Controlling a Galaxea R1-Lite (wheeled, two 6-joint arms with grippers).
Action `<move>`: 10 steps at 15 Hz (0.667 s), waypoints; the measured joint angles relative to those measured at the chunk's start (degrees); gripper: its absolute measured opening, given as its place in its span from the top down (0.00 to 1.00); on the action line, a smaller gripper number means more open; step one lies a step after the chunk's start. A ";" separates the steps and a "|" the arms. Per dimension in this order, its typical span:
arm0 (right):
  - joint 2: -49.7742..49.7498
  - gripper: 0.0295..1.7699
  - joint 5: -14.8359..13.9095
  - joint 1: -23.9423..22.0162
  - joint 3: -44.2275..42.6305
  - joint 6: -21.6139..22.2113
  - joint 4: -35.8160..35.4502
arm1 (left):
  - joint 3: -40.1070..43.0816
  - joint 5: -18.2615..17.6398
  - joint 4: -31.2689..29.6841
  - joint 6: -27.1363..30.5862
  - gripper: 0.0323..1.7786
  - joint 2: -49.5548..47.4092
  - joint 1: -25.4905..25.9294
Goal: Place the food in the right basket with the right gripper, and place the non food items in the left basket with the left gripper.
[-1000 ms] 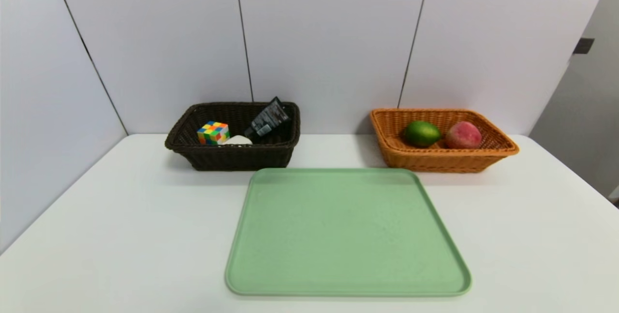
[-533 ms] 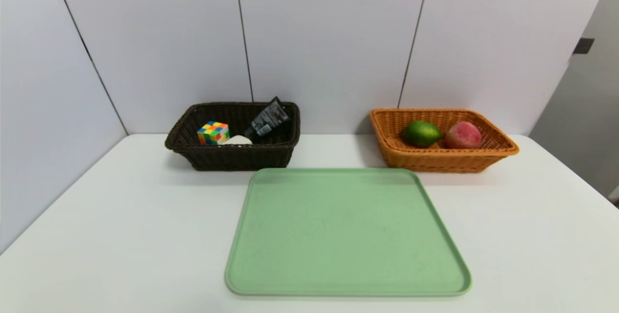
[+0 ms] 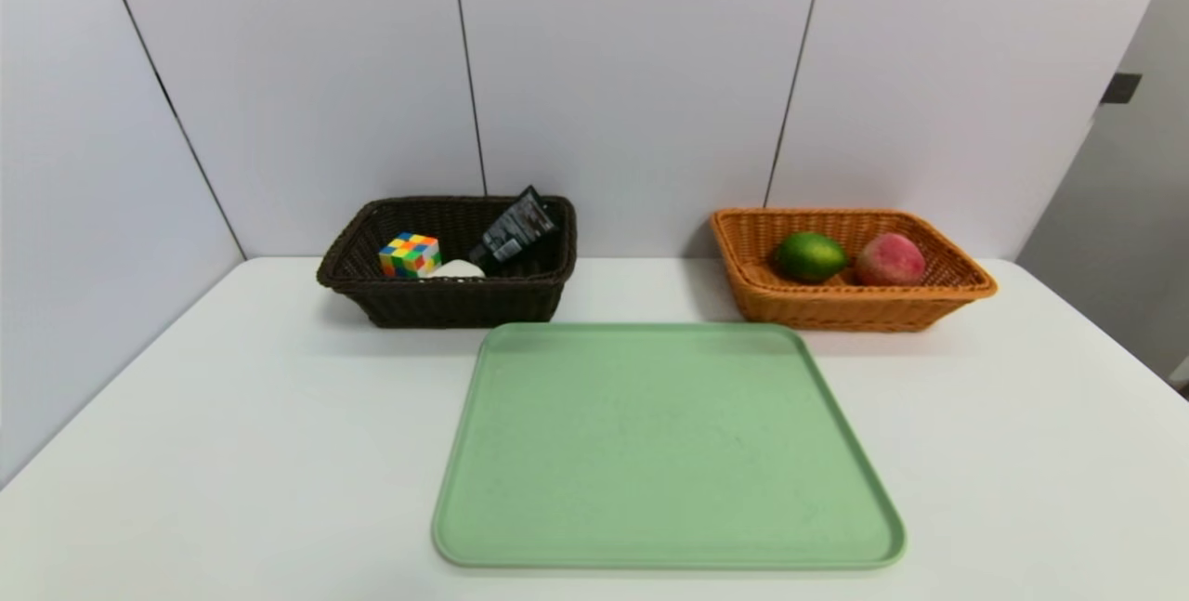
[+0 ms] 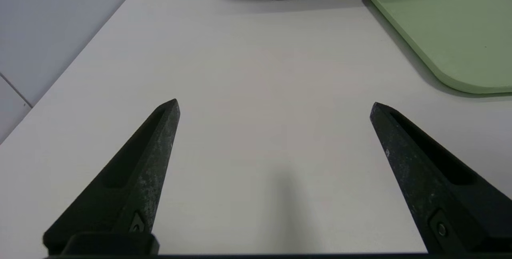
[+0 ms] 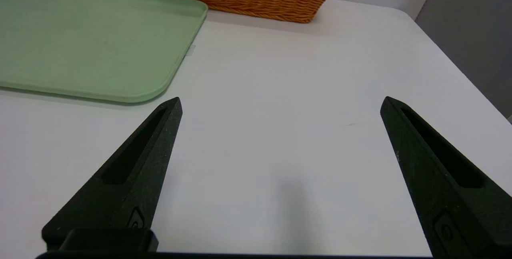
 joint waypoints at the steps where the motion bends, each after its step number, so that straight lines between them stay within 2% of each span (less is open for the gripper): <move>1: 0.00 0.03 -0.12 0.02 0.00 0.50 0.00 | 0.00 0.05 -0.07 0.00 0.05 0.00 0.00; 10: 0.00 0.03 -0.15 0.00 0.00 0.74 -0.09 | 0.00 0.11 -0.10 -1.05 0.05 0.00 0.00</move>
